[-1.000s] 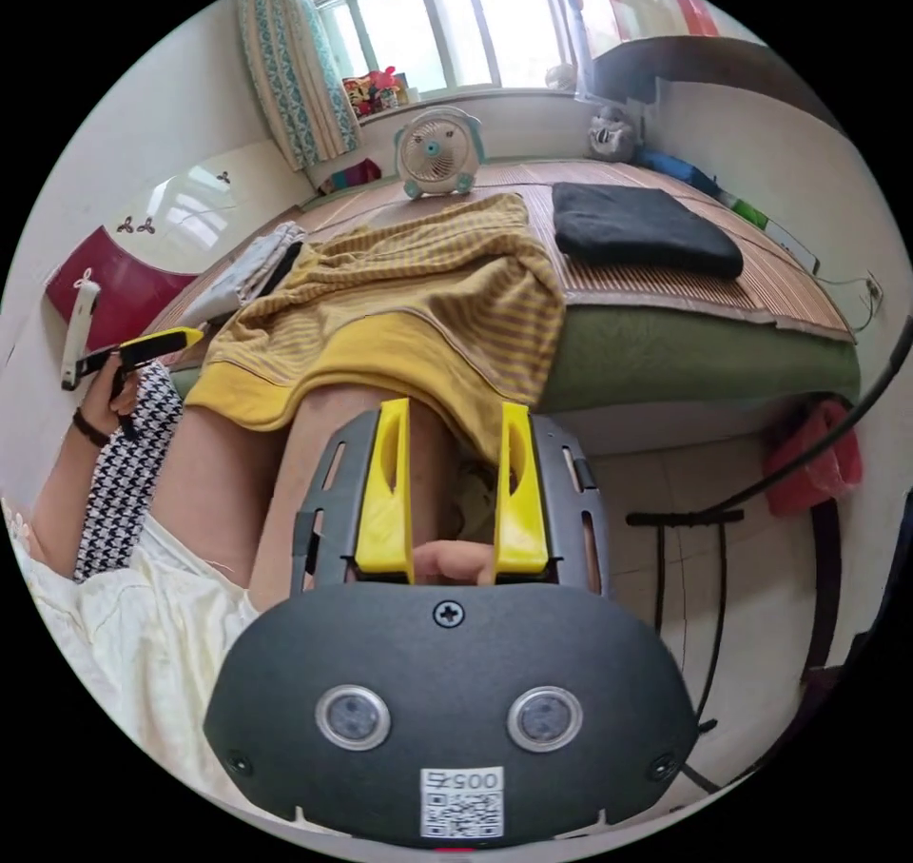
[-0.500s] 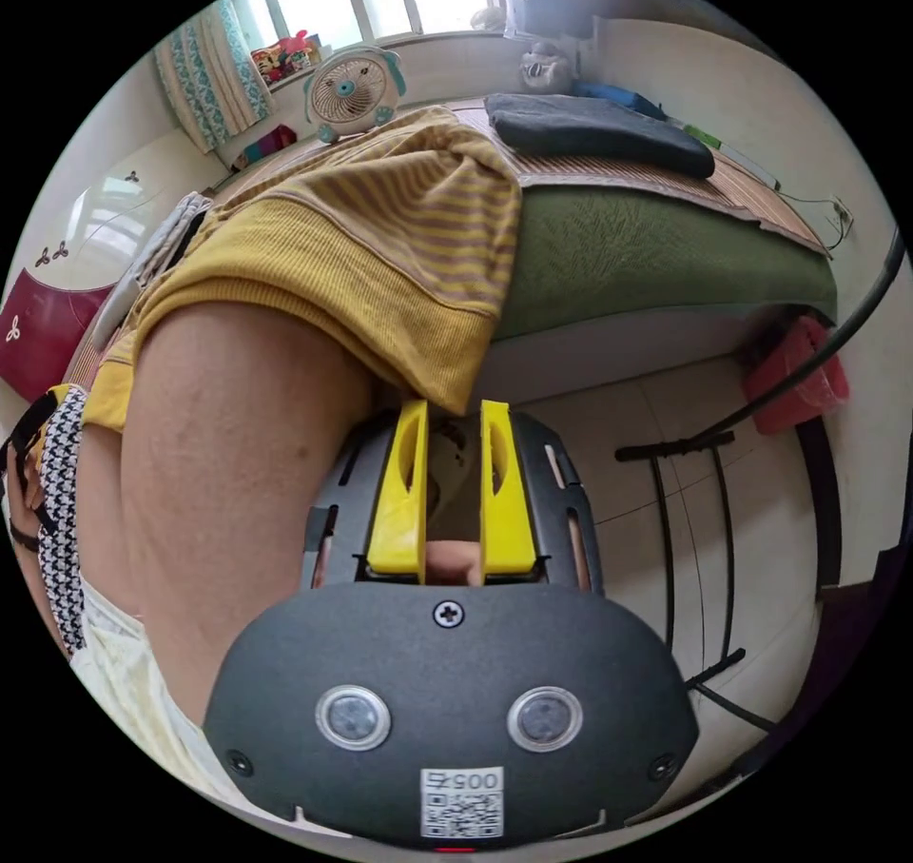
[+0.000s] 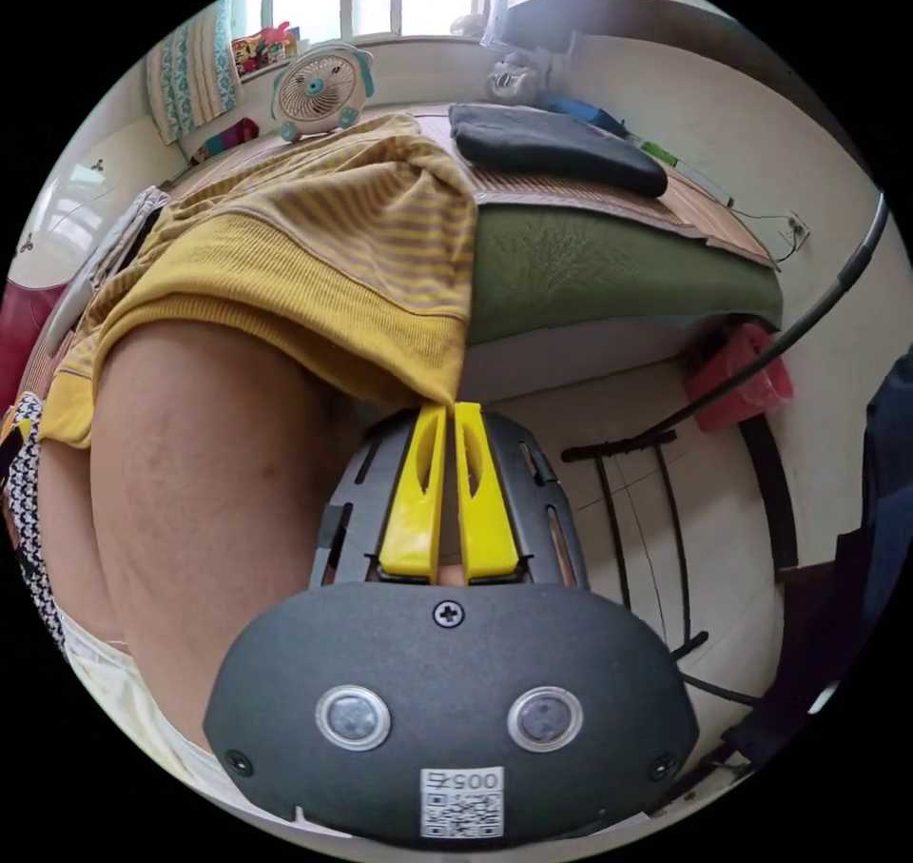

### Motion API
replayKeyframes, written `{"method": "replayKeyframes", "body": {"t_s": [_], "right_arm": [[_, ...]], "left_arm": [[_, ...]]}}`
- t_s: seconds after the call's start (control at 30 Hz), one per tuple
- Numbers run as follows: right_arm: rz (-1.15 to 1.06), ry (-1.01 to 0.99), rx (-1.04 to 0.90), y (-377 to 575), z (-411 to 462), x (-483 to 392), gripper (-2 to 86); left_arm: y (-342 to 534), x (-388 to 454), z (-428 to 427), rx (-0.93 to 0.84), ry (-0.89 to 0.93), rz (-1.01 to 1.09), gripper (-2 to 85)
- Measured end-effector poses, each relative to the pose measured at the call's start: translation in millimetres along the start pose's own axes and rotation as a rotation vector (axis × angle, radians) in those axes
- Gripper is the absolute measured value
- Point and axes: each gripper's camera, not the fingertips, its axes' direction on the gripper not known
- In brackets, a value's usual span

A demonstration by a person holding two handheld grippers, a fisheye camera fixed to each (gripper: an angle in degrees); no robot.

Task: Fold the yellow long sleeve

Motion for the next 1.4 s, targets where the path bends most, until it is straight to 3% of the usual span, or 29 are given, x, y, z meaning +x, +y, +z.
{"method": "replayKeyframes", "body": {"t_s": [0.37, 0.9, 1.4], "right_arm": [[0.033, 0.046, 0.282, -26.4, -118.9, 47.1, -1.5], [0.029, 0.095, 0.256, -24.3, -120.1, 29.4, -1.5], [0.008, 0.071, 0.259, -24.3, -130.9, 32.9, -1.5]], "left_arm": [[1.4, 1.8, 4.6, 0.009, 0.017, 0.072, 8.0], [25.0, 12.1, 45.5, -0.09, 0.024, 0.22, 9.7], [37.4, 25.0, 58.9, -0.035, -0.035, 0.223, 2.9]]}}
